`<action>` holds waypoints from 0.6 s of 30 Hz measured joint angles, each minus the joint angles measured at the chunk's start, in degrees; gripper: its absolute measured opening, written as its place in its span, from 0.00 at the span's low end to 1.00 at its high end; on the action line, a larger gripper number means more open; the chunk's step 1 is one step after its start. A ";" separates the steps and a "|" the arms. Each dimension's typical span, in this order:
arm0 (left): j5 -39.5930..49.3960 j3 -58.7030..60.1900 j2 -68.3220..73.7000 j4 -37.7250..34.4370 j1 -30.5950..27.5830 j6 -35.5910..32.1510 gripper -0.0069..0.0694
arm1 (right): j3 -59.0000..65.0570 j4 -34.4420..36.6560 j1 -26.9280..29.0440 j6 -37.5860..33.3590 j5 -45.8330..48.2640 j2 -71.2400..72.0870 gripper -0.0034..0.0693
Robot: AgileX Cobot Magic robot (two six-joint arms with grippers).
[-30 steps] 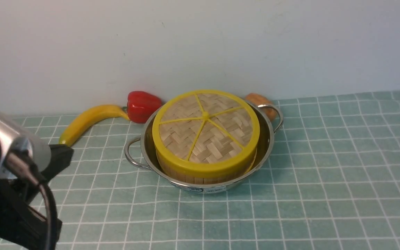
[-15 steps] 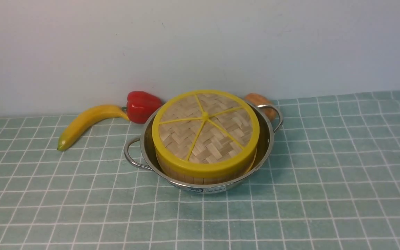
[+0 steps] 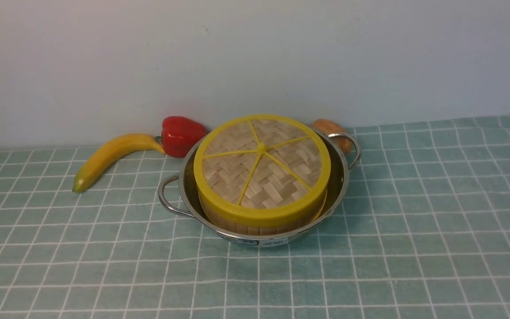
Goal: Place the steamer in the pot on the blue tablecloth, and put the lid on the steamer.
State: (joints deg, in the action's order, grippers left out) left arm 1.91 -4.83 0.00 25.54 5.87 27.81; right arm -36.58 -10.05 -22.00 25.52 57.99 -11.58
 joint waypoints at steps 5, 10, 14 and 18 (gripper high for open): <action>-1.37 1.11 -0.03 -2.06 0.00 -2.71 0.12 | 0.00 3.50 0.00 0.00 -0.02 0.00 0.25; -0.78 4.83 -0.03 -10.98 0.00 -14.32 0.13 | 0.00 5.75 0.00 0.00 -0.07 0.00 0.27; 0.25 5.25 -0.03 -18.47 0.00 -23.70 0.15 | 0.00 6.86 0.00 0.00 -0.07 0.00 0.29; 0.25 5.25 -0.03 -22.88 0.00 -31.14 0.16 | 0.00 7.00 0.00 0.00 -0.09 0.00 0.32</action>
State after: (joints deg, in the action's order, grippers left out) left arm 2.17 0.41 -0.03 2.66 5.87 -3.33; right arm -36.58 -3.05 -22.00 25.52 57.90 -11.58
